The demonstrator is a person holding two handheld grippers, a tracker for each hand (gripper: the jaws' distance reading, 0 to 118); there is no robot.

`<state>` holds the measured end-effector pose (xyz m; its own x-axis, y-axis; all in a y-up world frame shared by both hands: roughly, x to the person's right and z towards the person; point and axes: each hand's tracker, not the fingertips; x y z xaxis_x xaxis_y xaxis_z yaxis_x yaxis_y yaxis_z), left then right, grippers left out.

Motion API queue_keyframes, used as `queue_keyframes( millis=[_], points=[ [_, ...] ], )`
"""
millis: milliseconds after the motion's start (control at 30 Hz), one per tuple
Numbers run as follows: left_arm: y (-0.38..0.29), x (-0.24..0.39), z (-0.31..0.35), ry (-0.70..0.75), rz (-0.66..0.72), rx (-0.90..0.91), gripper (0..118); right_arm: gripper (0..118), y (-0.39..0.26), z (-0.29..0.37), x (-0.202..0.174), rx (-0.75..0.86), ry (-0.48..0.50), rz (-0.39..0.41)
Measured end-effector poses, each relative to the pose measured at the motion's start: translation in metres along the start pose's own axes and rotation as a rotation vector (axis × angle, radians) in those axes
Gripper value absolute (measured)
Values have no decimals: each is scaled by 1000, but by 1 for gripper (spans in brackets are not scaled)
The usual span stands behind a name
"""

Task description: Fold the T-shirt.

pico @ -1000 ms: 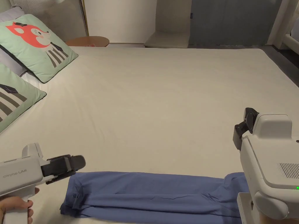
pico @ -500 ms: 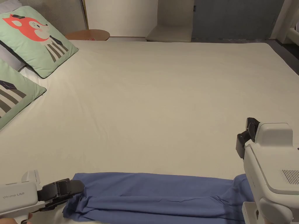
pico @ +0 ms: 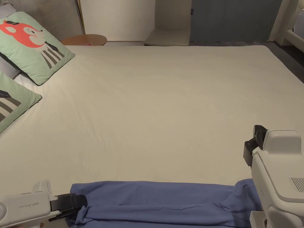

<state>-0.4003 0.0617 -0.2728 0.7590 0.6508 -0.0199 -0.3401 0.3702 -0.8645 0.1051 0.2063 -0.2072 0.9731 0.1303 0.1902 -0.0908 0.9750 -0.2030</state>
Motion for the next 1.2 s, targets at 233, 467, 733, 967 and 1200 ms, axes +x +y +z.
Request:
queue_keyframes(
  millis=[233, 467, 733, 967, 1200],
  points=[
    [11, 20, 49, 39, -85, 66, 7, 1, 7, 4, 3, 20, 15, -11],
    [19, 29, 97, 219, -137, 115, 7, 1, 8, 10, 7, 37, 31, -22],
    [-2, 124, 37, 143, -208, 47, 7, 1, 12, 25, 16, 49, 37, -28],
    [-37, 189, -47, 60, -251, -61, 7, 1, 14, 33, 34, 64, 13, -18],
    [-65, 223, -96, 72, -315, -134, 10, 1, 11, 36, 48, 55, -7, -13]
  ],
)
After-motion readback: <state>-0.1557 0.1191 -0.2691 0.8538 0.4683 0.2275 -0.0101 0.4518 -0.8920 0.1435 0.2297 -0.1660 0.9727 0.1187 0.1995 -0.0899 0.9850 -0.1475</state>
